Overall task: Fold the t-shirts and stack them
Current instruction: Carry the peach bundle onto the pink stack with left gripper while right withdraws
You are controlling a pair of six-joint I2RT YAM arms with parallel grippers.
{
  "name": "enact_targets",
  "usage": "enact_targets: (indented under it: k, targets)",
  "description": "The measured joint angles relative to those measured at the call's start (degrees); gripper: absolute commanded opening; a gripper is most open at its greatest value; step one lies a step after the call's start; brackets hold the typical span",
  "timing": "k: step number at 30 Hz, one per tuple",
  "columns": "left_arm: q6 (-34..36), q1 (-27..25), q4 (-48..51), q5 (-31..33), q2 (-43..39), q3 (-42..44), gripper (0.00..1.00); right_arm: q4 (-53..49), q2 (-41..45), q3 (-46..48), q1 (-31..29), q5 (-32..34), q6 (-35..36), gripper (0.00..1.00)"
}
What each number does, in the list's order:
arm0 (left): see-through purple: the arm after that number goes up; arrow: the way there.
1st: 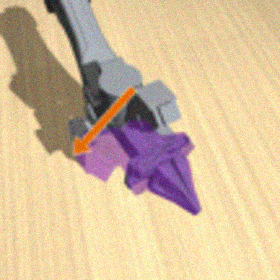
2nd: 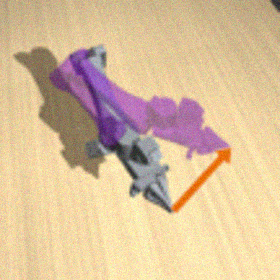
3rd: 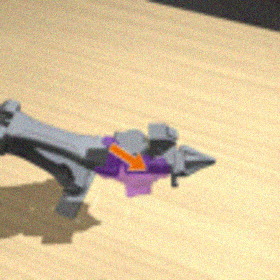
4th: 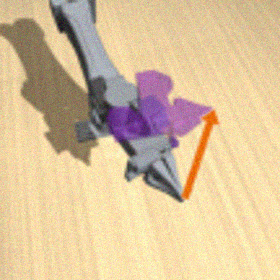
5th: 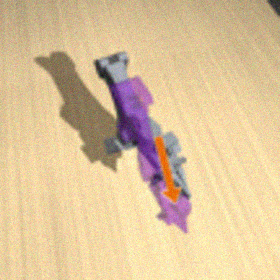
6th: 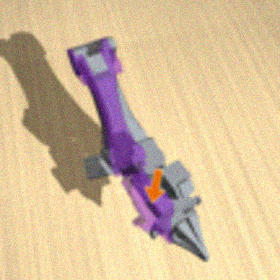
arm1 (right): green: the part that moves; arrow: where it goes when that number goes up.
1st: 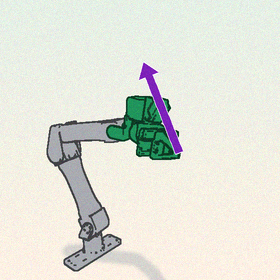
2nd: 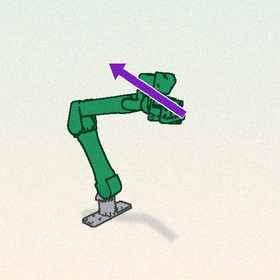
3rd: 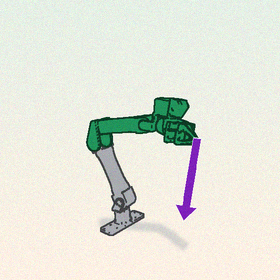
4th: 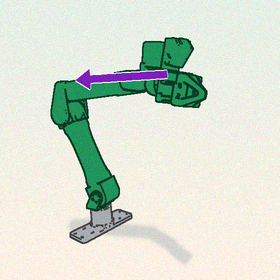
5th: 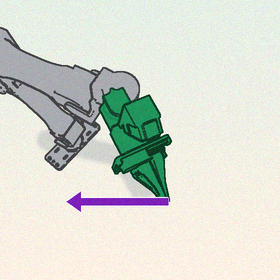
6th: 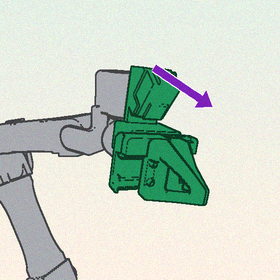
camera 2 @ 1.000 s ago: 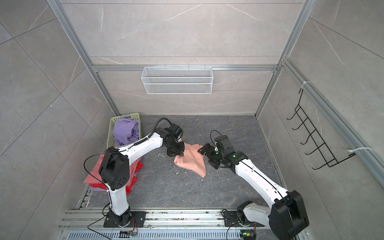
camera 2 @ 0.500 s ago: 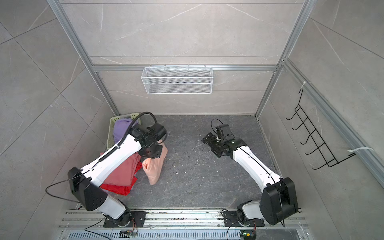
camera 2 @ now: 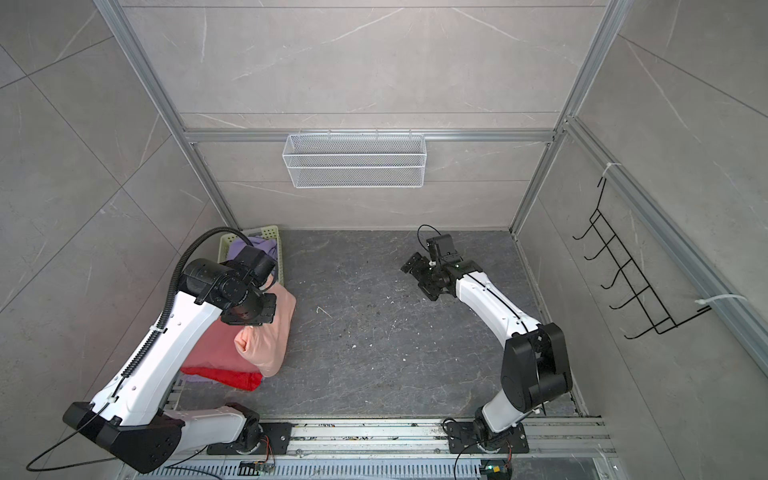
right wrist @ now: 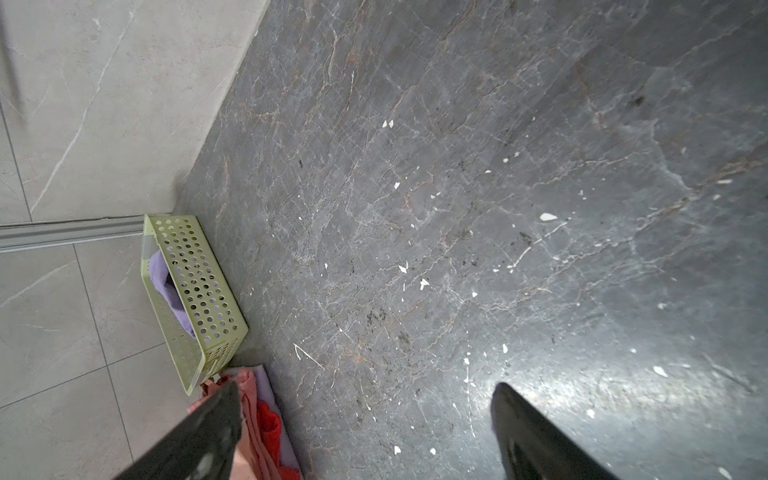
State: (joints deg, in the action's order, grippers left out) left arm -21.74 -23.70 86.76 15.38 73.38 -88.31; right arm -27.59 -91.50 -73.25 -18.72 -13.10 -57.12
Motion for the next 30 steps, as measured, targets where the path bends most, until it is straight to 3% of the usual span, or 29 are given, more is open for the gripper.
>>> enact_targets:
  k: [7,13,30]
  targets:
    - [4.0,7.2,-0.4,-1.9,-0.9,0.5,0.0,0.0,-1.1,-1.0,0.8,-0.5,0.3,0.94]
    - [6.6,10.1,-1.0,-1.3,4.3,2.9,0.0,-0.1,-1.2,-1.0,1.7,-1.3,1.3,0.94]
    - [17.2,27.1,-11.5,4.9,11.1,12.0,0.0,-3.4,-2.6,-3.4,6.4,-2.7,3.0,0.94]
